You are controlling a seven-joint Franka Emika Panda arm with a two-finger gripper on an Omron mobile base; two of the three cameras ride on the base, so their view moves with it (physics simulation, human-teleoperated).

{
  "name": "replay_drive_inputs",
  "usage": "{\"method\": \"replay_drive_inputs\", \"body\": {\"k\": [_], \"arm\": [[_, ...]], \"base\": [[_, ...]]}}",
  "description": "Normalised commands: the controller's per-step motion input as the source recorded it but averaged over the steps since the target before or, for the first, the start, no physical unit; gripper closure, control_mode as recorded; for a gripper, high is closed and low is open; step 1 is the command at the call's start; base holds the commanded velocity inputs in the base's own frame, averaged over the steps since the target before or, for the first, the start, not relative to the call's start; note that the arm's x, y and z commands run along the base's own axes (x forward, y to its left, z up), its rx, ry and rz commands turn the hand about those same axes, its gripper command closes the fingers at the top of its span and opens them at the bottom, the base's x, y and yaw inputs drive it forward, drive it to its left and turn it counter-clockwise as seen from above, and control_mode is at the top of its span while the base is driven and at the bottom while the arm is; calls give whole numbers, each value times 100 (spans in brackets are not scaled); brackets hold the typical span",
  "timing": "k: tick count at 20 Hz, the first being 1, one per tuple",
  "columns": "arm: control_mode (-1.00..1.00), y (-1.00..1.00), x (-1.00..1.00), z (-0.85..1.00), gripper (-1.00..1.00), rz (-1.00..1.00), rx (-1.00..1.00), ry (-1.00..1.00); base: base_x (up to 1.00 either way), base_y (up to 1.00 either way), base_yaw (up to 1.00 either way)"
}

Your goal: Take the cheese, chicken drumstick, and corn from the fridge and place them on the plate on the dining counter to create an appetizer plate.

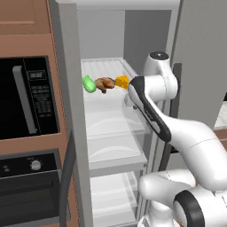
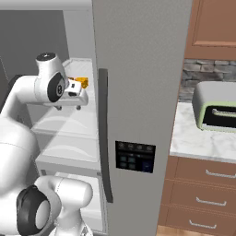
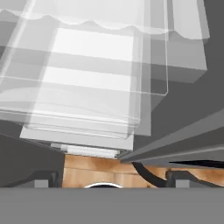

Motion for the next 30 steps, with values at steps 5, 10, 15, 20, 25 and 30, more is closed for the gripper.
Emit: {"method": "replay_drive_inputs", "body": {"k": [5, 10, 15, 20, 25, 30], "arm": [[-100, 5, 2, 0, -100, -3, 8, -11], [-100, 1, 20, 0, -100, -6, 18, -1], [-100, 35, 14, 6, -100, -2, 4, 0], [-100, 59, 16, 5, -100, -5, -9, 0], [-100, 26, 31, 0, -100, -8, 0, 5], [-100, 14, 47, 1, -100, -12, 3, 3]], "base": [[0, 0, 0], [0, 0, 0], [0, 0, 0], [0, 0, 0], [0, 0, 0], [0, 0, 0]]}}
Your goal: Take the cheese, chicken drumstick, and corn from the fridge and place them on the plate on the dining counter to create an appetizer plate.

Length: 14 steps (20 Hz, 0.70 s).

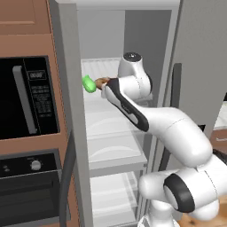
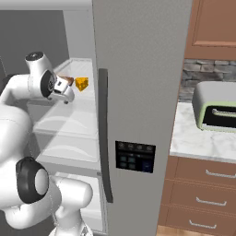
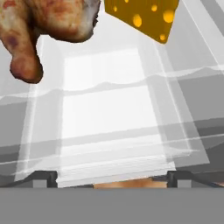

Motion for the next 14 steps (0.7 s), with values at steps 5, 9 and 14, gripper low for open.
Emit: {"method": "replay_drive_inputs", "body": {"k": [5, 9, 14], "arm": [[-100, 19, 37, 0, -100, -6, 1, 0], [-100, 16, 29, 0, -100, 0, 0, 0], [-100, 15, 35, 0, -100, 0, 0, 0]], "base": [[0, 0, 0], [0, 0, 0], [0, 0, 0]]}}
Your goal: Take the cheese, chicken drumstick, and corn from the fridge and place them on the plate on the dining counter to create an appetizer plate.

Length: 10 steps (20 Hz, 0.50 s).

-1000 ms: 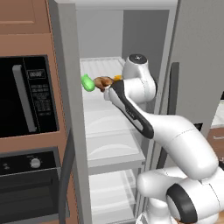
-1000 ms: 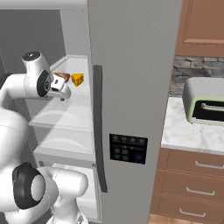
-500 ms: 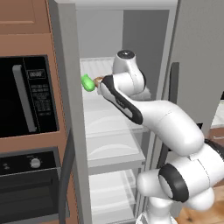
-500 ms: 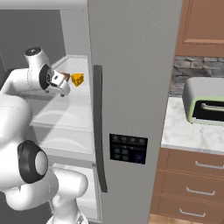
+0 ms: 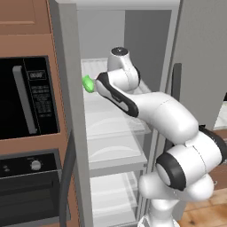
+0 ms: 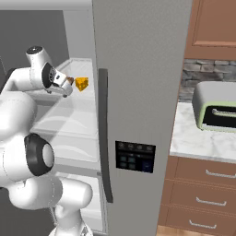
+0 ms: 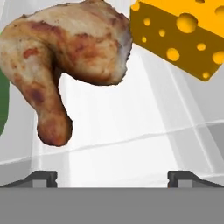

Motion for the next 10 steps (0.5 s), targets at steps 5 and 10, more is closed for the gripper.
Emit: {"method": "replay_drive_inputs", "body": {"k": [5, 10], "arm": [[-100, 26, 31, 0, -100, 0, 0, 0], [-100, 22, 33, 0, -100, 0, 1, 0]], "base": [[0, 0, 0], [0, 0, 0]]}}
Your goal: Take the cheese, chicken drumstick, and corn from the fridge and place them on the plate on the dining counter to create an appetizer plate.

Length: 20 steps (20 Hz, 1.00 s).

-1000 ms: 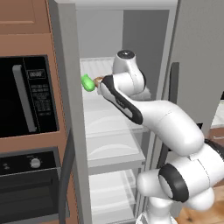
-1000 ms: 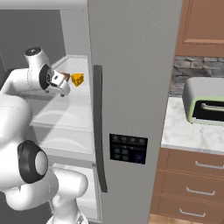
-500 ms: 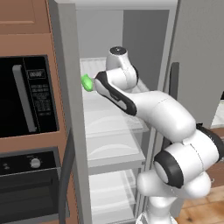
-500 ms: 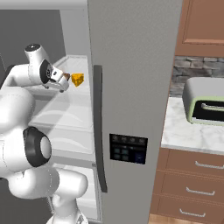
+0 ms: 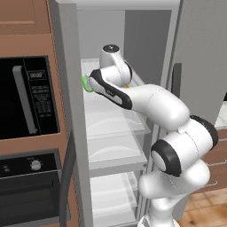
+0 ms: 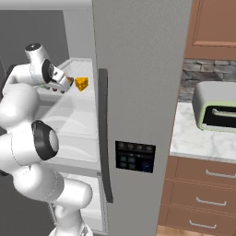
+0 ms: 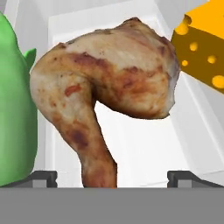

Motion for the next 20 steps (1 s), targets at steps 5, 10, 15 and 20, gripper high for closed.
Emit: {"method": "replay_drive_inputs", "body": {"k": [5, 10, 15, 20], "arm": [[-100, 11, 34, -5, -100, 0, 0, 0], [-100, 2, 27, -17, -100, 0, 0, 0], [-100, 3, -8, -39, -100, -5, 0, 0], [-100, 4, -8, -47, -100, -7, 0, 1]], "base": [[0, 0, 0], [0, 0, 0], [0, 0, 0], [0, 0, 0]]}}
